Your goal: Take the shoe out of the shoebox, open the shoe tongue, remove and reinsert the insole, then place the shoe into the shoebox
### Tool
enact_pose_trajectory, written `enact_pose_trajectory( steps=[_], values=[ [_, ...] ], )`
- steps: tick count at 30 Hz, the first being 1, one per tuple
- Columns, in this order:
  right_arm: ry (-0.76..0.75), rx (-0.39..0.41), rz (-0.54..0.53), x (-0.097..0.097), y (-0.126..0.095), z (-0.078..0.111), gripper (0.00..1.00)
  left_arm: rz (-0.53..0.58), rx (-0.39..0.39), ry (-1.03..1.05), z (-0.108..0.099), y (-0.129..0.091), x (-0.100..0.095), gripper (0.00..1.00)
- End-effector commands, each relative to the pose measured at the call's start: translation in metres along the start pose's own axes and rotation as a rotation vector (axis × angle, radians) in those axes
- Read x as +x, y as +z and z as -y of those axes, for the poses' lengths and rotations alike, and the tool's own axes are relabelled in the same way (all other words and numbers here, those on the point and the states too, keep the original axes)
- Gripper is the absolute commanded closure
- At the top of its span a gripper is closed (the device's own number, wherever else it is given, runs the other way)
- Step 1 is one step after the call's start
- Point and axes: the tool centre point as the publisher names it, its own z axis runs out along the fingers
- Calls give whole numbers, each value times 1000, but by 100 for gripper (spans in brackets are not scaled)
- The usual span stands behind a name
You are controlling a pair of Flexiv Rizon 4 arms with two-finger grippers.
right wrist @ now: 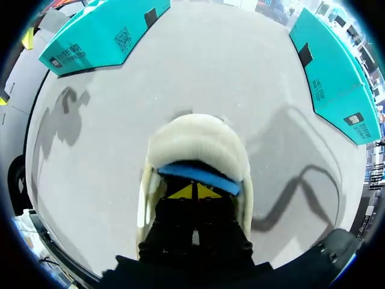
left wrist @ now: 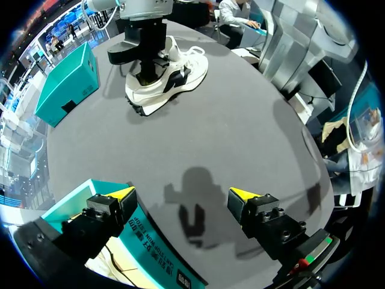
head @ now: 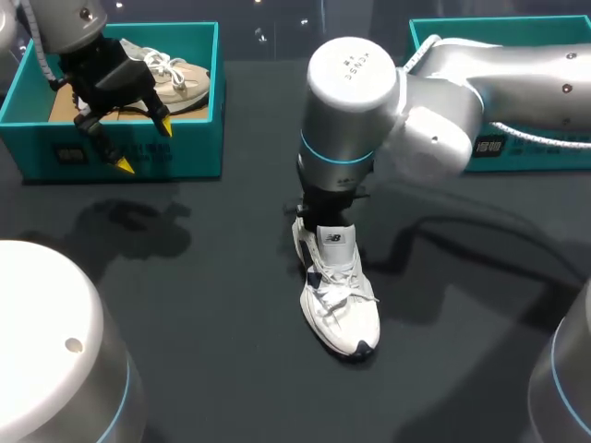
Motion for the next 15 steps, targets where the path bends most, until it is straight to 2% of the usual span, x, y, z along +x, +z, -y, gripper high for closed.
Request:
enact_pose_trajectory(
  steps=[1,4,8,15],
  values=[
    [5,30,-63,-11,33,-7,100,-1,-2,1,0,0,0,0],
    [25,84,-97,-12,55,1,100,-1,-2,1,0,0,0,0],
    [67,143,-136,-8,74,28,100,-1,-2,1,0,0,0,0],
    [157,239,-146,3,81,81,100,-1,-2,1,0,0,0,0]
  ],
)
